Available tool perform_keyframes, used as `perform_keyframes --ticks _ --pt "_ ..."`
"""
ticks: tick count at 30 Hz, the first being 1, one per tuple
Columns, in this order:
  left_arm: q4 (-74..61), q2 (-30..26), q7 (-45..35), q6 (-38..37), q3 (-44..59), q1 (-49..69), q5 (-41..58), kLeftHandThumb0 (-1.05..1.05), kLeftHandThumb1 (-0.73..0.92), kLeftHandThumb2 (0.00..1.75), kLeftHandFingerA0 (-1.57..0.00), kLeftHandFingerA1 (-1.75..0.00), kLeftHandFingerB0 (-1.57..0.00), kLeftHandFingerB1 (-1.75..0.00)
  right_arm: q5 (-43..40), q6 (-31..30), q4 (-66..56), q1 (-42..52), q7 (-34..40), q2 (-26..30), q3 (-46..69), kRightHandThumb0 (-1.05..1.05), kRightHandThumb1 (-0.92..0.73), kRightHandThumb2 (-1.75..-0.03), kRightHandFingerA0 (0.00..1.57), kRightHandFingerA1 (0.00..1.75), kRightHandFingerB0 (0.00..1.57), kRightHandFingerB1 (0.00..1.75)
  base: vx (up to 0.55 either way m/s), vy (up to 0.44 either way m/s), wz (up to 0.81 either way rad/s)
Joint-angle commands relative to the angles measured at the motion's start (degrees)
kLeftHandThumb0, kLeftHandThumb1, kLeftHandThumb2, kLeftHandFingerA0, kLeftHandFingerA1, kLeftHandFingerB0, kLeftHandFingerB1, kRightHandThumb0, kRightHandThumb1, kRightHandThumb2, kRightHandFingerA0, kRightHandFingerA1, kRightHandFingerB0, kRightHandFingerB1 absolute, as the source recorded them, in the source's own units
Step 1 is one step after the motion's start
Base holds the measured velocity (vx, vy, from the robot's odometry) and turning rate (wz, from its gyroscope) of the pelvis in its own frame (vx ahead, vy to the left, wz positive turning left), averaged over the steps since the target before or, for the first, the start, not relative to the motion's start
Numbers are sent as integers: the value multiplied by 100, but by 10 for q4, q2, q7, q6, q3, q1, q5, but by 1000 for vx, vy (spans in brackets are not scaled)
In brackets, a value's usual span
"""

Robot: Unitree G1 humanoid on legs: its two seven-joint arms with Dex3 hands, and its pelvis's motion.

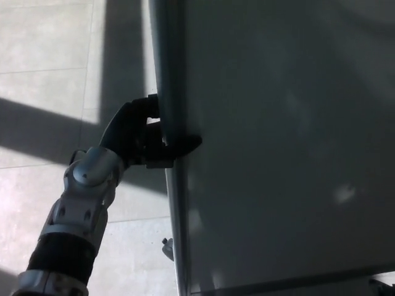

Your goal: A white board is being place on the right hand side and parallel to the robot and the robot uses its left hand to grab on the leftside of the whiteboard and drag the whiteboard from the right hand side to the left hand side

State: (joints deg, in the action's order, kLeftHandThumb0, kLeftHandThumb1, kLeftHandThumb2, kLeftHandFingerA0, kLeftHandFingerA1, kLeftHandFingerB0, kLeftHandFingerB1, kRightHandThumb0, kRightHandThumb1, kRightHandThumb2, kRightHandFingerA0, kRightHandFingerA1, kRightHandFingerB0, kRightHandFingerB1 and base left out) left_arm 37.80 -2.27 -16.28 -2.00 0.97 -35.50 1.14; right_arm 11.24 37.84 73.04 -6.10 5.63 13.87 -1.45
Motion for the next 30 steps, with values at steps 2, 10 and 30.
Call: perform_keyframes --ticks 2,10,30 --pt "-30 -70 -24 -17 39 21 22 -21 64 54 -74 -175 -66 -160 1 2 3 1 3 8 3 -58 -88 -65 30 36 17 29 0 0 0" --pt "-80 -99 -67 14 79 50 62 -17 62 55 -79 -173 -73 -153 -2 2 3 2 0 5 5 -58 -88 -65 30 35 17 29 0 0 0" --pt "15 -214 -120 -46 165 88 84 -16 59 55 -75 -175 -63 -171 -2 8 3 2 -5 7 8 -63 -73 -90 22 45 12 40 0 0 0"
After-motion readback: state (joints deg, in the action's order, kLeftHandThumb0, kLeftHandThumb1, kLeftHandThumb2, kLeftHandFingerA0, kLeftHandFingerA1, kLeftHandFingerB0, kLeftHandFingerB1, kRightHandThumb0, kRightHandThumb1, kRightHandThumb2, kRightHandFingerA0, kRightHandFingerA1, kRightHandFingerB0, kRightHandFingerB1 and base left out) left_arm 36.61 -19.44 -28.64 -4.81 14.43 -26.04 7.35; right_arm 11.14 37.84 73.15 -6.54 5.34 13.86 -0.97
